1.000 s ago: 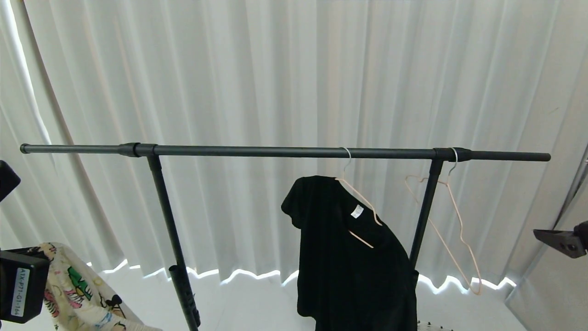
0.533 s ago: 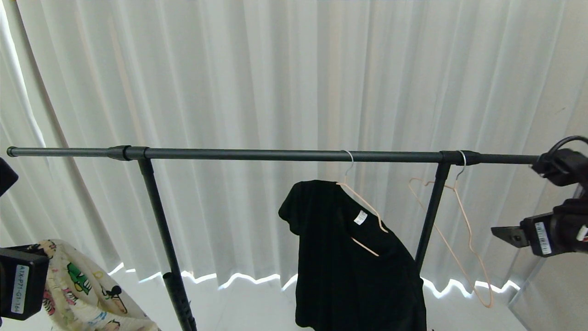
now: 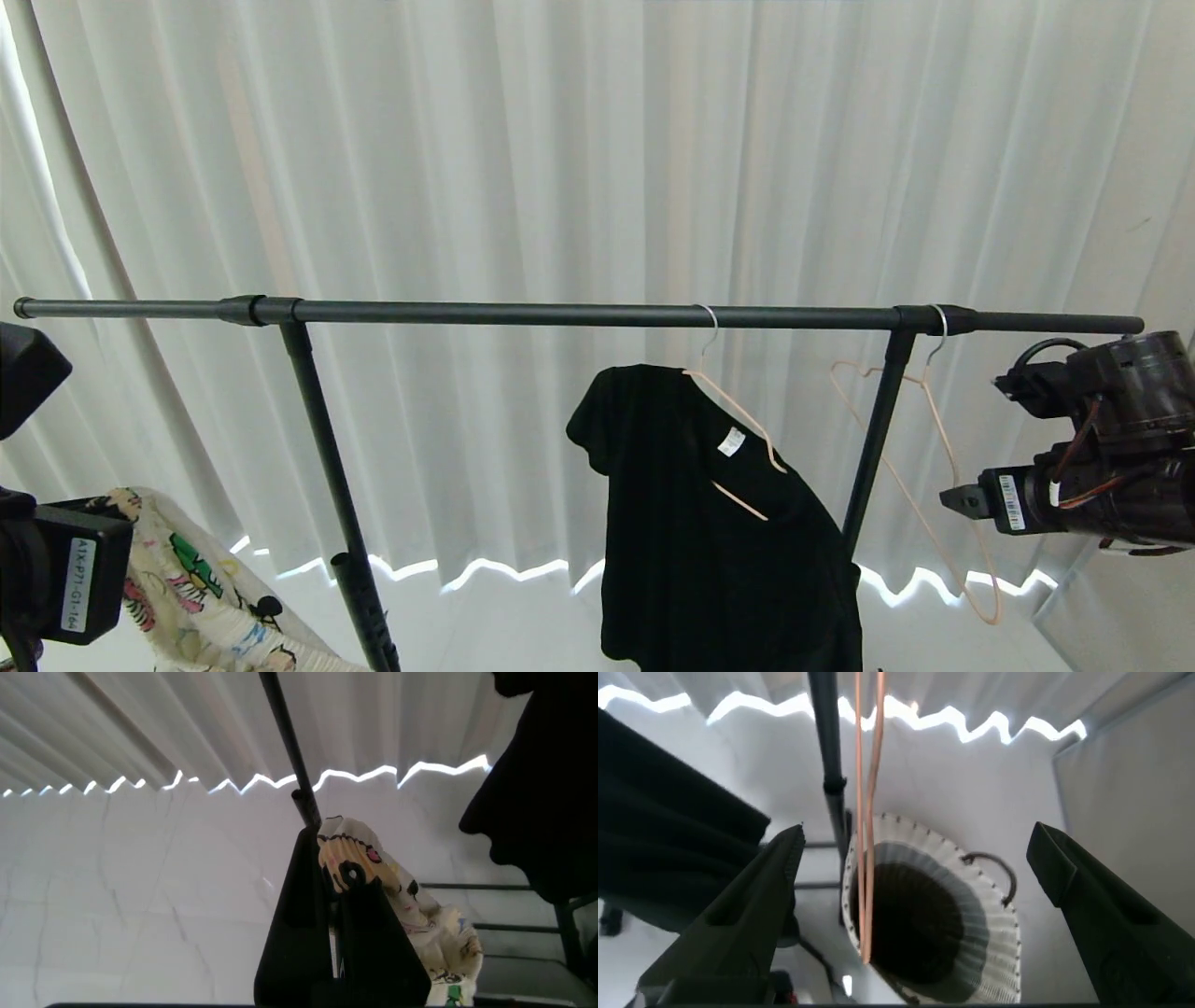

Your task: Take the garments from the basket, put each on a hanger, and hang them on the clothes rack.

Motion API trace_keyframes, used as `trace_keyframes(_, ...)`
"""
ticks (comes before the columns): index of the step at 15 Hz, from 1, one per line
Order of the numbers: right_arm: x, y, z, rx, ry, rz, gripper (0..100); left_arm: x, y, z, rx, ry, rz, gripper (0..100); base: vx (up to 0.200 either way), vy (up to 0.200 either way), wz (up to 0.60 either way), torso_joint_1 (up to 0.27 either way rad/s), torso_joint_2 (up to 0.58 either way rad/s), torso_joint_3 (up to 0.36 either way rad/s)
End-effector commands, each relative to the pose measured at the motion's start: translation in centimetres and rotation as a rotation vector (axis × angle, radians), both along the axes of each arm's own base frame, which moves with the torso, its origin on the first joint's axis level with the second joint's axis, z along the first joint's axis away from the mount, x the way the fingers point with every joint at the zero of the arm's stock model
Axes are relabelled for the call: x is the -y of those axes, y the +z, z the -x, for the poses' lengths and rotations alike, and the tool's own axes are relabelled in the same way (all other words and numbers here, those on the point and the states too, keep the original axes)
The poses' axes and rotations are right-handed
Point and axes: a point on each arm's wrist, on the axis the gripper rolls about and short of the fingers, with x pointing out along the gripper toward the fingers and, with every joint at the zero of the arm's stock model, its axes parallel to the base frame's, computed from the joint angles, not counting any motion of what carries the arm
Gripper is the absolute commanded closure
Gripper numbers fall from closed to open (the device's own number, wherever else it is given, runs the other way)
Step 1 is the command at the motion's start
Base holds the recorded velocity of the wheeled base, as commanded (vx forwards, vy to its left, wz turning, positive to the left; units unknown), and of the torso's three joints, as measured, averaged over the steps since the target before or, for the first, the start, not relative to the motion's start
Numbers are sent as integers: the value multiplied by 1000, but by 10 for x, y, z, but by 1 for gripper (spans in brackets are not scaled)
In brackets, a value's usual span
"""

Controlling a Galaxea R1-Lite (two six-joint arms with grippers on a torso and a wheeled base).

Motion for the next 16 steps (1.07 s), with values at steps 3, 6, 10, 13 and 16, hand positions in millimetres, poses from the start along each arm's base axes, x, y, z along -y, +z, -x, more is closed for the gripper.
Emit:
trace_keyframes(3, 3, -17, -19, -28, -21, 1, 0, 1, -6, -2, -23, 1, -10, 100, 0, 0, 0, 0, 0, 0)
trace_keyframes(6, 2, -24, -26, -28, -23, 0, 0, 6, -7, -12, -19, 0, -9, 100, 0, 0, 0, 0, 0, 0)
trace_keyframes(10, -1, -34, -37, -21, -12, -20, 0, 8, -8, -16, -25, 0, -12, 100, 0, 0, 0, 0, 0, 0)
trace_keyframes(13, -2, -49, -54, 4, -26, -29, 0, 8, -8, -16, -25, 0, -12, 100, 0, 0, 0, 0, 0, 0)
trace_keyframes(16, 0, -54, -61, 20, -34, -33, 0, 8, -8, -16, -25, -1, -13, 100, 0, 0, 0, 0, 0, 0)
